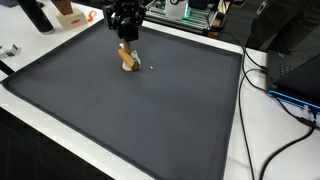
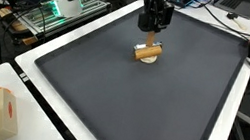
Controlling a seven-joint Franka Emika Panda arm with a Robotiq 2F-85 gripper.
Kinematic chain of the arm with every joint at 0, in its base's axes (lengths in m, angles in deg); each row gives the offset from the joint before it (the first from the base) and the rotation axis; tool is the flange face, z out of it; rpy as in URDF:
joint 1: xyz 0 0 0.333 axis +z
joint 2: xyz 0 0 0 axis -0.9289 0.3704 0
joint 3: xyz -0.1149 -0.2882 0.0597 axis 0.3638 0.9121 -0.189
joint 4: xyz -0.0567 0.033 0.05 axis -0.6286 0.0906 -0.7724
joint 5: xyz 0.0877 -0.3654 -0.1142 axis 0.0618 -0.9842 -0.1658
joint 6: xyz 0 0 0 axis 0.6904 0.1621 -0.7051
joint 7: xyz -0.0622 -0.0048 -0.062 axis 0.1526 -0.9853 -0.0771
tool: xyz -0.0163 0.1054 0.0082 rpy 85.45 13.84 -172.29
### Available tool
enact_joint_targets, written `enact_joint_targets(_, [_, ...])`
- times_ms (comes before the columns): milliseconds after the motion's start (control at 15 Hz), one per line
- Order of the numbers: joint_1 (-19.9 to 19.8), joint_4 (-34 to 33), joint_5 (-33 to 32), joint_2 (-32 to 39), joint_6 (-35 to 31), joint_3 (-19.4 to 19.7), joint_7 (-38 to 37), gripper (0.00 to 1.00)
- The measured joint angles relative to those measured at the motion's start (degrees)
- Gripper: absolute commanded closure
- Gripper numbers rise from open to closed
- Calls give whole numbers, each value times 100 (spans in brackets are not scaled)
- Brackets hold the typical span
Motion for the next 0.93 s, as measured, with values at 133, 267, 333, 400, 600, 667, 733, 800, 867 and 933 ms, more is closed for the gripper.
enact_joint_targets(133, [-7, -6, -30, 6, -5, 0, -72, 76])
enact_joint_targets(267, [-20, -8, -68, 8, -13, 0, -129, 76])
enact_joint_targets(333, [-26, -8, -95, 10, -28, 1, -176, 76])
enact_joint_targets(400, [-33, -8, -125, 12, -49, 2, -224, 76])
enact_joint_targets(600, [-67, -8, -230, 13, -128, 4, -419, 76])
enact_joint_targets(667, [-77, -8, -253, 13, -154, 5, -472, 76])
enact_joint_targets(733, [-86, -9, -280, 13, -180, 7, -541, 76])
enact_joint_targets(800, [-96, -11, -311, 13, -198, 7, -608, 76])
enact_joint_targets(867, [-100, -17, -354, 13, -210, 11, -690, 76])
enact_joint_targets(933, [-101, -26, -404, 11, -218, 16, -785, 76])
